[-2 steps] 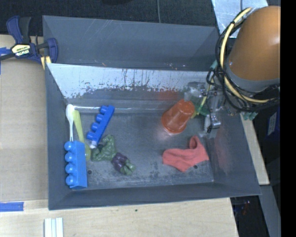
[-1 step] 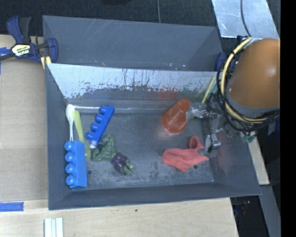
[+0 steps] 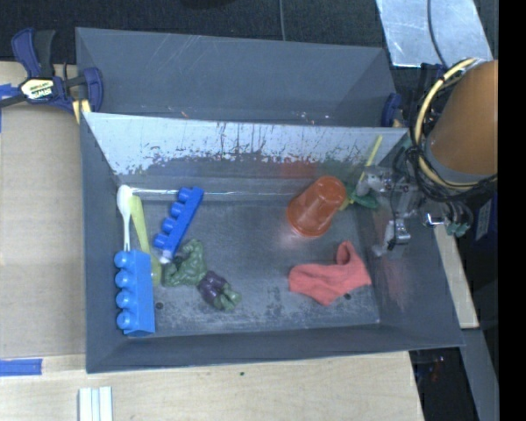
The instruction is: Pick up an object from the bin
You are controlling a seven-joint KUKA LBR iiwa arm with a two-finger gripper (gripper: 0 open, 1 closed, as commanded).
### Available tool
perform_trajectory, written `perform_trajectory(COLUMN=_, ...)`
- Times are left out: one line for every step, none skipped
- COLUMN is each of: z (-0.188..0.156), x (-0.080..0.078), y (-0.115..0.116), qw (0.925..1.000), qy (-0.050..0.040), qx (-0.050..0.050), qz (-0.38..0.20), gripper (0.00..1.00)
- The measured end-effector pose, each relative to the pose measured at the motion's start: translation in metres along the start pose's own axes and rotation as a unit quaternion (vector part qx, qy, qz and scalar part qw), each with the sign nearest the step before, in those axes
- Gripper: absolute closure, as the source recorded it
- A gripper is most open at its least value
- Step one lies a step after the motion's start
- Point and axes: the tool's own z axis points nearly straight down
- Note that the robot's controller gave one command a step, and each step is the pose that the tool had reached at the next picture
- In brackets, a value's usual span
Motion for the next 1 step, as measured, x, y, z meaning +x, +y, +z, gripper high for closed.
perform_trajectory(z=0.0384, x=0.0606, y=0.0210, qw=0.9938, qy=0.0088, qx=-0.005, qz=-0.111, gripper=0.00)
